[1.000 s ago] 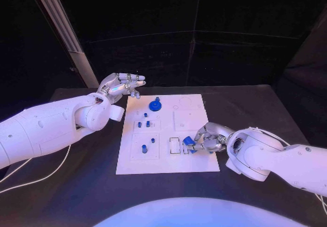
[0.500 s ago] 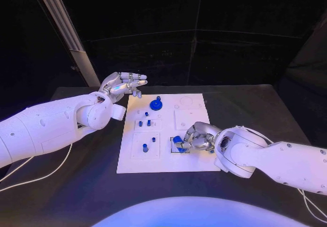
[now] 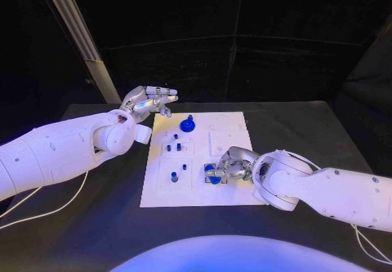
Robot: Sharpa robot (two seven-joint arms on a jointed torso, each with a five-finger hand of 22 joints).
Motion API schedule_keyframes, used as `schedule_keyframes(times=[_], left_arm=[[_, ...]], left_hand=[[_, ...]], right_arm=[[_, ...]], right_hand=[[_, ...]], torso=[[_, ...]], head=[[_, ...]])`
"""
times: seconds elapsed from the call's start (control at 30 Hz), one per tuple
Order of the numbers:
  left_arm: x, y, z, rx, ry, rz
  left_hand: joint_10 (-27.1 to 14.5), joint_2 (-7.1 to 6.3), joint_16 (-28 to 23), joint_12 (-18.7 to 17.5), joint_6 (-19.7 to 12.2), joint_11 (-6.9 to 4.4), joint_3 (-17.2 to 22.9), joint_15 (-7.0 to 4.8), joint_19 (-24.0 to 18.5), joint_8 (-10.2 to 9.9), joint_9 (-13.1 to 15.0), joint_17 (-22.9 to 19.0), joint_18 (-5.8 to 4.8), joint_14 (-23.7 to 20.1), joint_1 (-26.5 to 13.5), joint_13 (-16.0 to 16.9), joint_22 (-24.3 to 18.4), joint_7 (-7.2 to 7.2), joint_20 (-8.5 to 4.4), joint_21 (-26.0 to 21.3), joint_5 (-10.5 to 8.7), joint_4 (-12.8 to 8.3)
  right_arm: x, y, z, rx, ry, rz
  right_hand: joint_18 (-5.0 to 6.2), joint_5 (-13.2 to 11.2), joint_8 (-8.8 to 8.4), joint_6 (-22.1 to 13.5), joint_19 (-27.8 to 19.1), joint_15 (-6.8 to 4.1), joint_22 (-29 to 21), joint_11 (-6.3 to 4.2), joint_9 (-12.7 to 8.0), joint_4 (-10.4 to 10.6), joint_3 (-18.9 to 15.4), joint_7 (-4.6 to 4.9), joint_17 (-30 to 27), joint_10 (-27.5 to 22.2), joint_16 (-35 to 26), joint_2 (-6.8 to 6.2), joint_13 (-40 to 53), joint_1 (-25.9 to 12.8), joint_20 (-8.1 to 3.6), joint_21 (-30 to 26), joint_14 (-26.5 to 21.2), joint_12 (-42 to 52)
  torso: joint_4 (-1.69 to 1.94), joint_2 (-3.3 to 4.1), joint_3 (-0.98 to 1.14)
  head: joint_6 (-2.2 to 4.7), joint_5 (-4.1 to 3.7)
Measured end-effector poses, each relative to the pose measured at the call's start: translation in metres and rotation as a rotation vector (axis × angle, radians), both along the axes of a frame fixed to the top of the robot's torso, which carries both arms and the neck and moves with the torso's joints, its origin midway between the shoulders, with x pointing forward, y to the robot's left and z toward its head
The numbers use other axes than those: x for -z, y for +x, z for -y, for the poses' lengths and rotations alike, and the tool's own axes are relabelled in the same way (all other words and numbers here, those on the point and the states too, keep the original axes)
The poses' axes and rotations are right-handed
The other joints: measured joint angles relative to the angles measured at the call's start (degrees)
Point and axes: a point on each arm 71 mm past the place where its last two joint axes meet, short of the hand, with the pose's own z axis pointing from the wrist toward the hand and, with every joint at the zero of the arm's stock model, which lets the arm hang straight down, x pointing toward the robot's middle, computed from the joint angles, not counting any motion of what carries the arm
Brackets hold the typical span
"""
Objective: Assemble the parts on the task board
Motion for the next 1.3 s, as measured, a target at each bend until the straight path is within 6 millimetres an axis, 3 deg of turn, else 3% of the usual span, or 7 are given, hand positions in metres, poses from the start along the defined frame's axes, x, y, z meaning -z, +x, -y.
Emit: schedule_keyframes(times=[0.13, 0.27, 0.37, 0.63, 0.87, 1.13, 1.3], left_arm=[[0.000, 0.000, 0.000, 0.000, 0.000, 0.000], [0.000, 0.000, 0.000, 0.000, 0.000, -0.001], [0.000, 0.000, 0.000, 0.000, 0.000, -0.001], [0.000, 0.000, -0.001, -0.001, 0.001, -0.001], [0.000, 0.000, -0.001, 0.000, 0.001, -0.002], [0.000, 0.000, -0.001, -0.001, 0.001, -0.002], [0.000, 0.000, -0.001, 0.000, 0.001, -0.003]], left_hand=[[0.00, 0.00, 0.00, 0.00, 0.00, 0.00, 0.00, 0.00, 0.00, 0.00, 0.00, 0.00, 0.00, 0.00, 0.00, 0.00, 0.00, 0.00, 0.00, 0.00, 0.00, 0.00], [0.00, 0.00, 0.00, 0.00, 0.00, 0.00, 0.00, 0.00, 0.00, 0.23, 0.00, -0.08, 0.00, 0.00, 0.00, 0.00, -0.06, 0.00, 0.00, 0.00, 0.00, 0.00], [0.00, 0.00, 0.00, 0.00, 0.00, 0.00, 0.00, 0.00, 0.00, 0.23, 0.00, -0.08, 0.00, 0.00, 0.00, 0.00, -0.06, 0.00, 0.00, 0.00, 0.00, 0.00], [0.00, 0.00, 0.00, 0.00, 0.00, 0.00, 0.00, 0.00, 0.00, 0.23, 0.00, -0.08, 0.00, 0.00, 0.00, 0.00, -0.05, 0.00, 0.00, 0.00, 0.00, 0.00], [0.00, 0.00, 0.00, 0.00, 0.00, 0.00, 0.00, 0.00, 0.00, 0.23, 0.00, -0.08, 0.00, 0.00, 0.00, 0.00, -0.04, 0.00, 0.00, 0.00, 0.00, 0.00], [0.00, 0.00, 0.00, 0.00, 0.00, 0.00, 0.00, 0.00, 0.00, 0.23, 0.00, -0.07, 0.00, 0.00, 0.00, -0.01, -0.04, 0.00, 0.00, 0.00, 0.00, 0.00], [0.00, 0.00, 0.00, 0.00, 0.00, 0.00, 0.00, 0.00, 0.00, 0.23, 0.00, -0.07, 0.00, 0.00, 0.00, -0.04, -0.04, 0.00, 0.00, 0.00, 0.00, 0.00]], right_arm=[[0.001, 0.001, 0.000, 0.003, -0.012, 0.004], [0.001, 0.002, 0.000, 0.003, -0.021, 0.012], [0.000, 0.002, 0.000, 0.000, -0.025, 0.019], [-0.002, 0.000, 0.001, -0.019, -0.032, 0.039], [-0.004, 0.000, 0.000, -0.043, -0.058, 0.072], [-0.005, 0.000, 0.001, -0.054, -0.079, 0.102], [-0.007, -0.001, 0.010, -0.049, -0.066, 0.108]], right_hand=[[-0.01, -8.58, 0.00, -1.55, -0.02, 0.00, -0.64, 0.52, 0.01, 0.41, -2.51, 0.41, 0.00, -1.79, -0.46, -0.38, -1.62, -3.37, 0.02, -0.32, 0.00, -2.27], [0.00, -10.82, 0.00, -2.41, -0.33, 0.00, -1.27, 0.91, -0.06, 0.43, -3.40, 0.88, 0.00, -3.37, -0.79, -1.35, -3.93, -4.90, 0.33, -0.72, 0.00, -4.60], [0.00, -10.47, 0.00, -2.85, -0.54, 0.00, -1.44, 1.07, -0.06, 0.20, -3.17, 0.86, 0.00, -3.50, -1.02, -1.40, -4.52, -4.58, 0.54, -0.72, 0.00, -5.10], [0.00, -3.25, 1.51, -2.80, -0.53, 0.01, -1.44, 1.13, 0.58, -5.78, -0.64, 0.81, 0.00, -3.56, -1.10, -1.18, -4.42, 6.92, 0.53, -0.72, 0.00, -5.11], [0.00, -5.01, 4.83, -0.80, -0.73, -0.21, -1.24, 0.18, 1.99, -10.02, 1.83, -0.62, 0.00, -3.03, -1.10, -0.43, -3.62, 12.50, 0.29, -0.72, 0.23, -5.22], [0.00, -5.04, 6.27, -0.83, -0.74, -0.51, -1.19, -0.02, 2.63, -9.51, 1.00, -0.59, -0.01, -2.82, -1.10, 0.11, -3.52, 11.74, -0.10, -0.72, 0.09, -5.02], [0.01, -1.91, 5.93, -3.60, -0.74, -0.91, -1.48, 0.03, 2.38, -7.42, -1.07, 0.04, -0.01, -2.87, -1.32, -0.28, -4.29, 8.06, -0.10, -1.04, 0.12, -5.37]], torso=[[-0.04, -0.01, 0.00], [-0.08, -0.01, -0.01], [-0.08, -0.01, -0.01], [-0.08, -0.03, 0.03], [-0.08, -0.03, 0.03], [-0.08, -0.02, 0.02], [-0.08, -0.01, 0.02]], head=[[-0.07, 0.05], [-0.12, 0.08], [-0.13, 0.09], [-0.21, 0.18], [-0.27, 0.00], [-0.34, -0.10], [-0.29, -0.10]])
